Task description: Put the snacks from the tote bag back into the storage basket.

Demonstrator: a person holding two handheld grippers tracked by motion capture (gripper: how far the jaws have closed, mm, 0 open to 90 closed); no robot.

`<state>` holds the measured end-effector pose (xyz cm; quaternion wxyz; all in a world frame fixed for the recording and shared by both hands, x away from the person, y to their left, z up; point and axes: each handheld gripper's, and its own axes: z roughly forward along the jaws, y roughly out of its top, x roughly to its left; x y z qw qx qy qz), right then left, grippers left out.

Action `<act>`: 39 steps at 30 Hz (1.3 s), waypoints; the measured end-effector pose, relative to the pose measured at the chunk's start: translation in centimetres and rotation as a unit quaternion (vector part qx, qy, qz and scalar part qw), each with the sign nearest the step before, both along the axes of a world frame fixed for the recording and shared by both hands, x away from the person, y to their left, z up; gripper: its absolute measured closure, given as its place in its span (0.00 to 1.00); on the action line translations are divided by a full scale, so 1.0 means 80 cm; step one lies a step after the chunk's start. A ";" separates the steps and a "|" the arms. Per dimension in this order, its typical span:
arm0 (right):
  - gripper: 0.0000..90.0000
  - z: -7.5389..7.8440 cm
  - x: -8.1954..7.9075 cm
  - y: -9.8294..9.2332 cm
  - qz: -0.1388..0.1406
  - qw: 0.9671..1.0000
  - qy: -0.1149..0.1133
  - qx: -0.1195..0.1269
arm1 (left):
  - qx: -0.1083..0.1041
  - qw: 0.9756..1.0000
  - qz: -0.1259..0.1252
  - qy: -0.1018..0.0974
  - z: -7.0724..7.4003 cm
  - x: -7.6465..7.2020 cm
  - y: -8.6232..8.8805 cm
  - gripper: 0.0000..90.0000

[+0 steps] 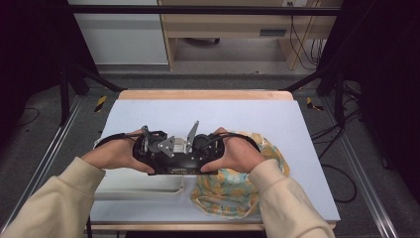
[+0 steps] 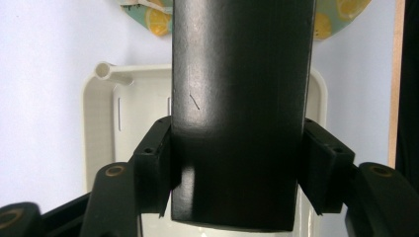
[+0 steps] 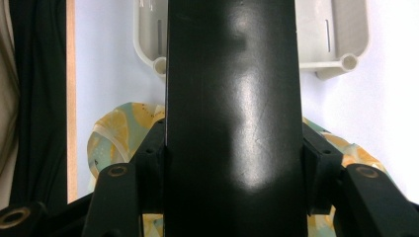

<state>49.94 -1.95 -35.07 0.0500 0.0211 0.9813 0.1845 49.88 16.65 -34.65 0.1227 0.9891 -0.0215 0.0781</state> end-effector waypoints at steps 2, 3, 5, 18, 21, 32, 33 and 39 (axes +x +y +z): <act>0.48 -0.001 0.000 -0.001 0.002 1.000 0.000 0.001 | 0.005 1.000 0.003 0.000 0.000 0.000 -0.002 0.45; 0.48 -0.001 0.000 -0.001 0.002 1.000 -0.001 0.000 | 0.007 1.000 0.003 0.001 -0.001 0.000 -0.003 0.45; 0.48 -0.002 0.000 -0.001 0.003 1.000 -0.001 -0.003 | 0.014 1.000 0.006 0.003 -0.002 0.000 -0.006 0.46; 0.46 -0.007 -0.003 0.000 0.005 1.000 -0.002 0.009 | 0.011 1.000 0.002 0.004 -0.004 -0.003 0.004 0.48; 0.46 -0.008 -0.004 0.001 0.007 1.000 -0.006 0.016 | 0.012 1.000 0.003 0.003 -0.004 -0.004 0.006 0.48; 0.40 -0.008 -0.004 0.000 0.003 1.000 -0.008 0.011 | 0.013 1.000 0.004 -0.001 -0.003 -0.002 0.004 0.48; 0.36 -0.008 -0.004 0.000 0.000 1.000 -0.009 0.013 | 0.013 1.000 0.007 -0.001 -0.003 -0.001 0.005 0.49; 0.16 0.000 -0.010 -0.009 -0.030 0.998 -0.038 0.032 | 0.011 1.000 0.011 -0.003 0.001 0.002 0.016 0.49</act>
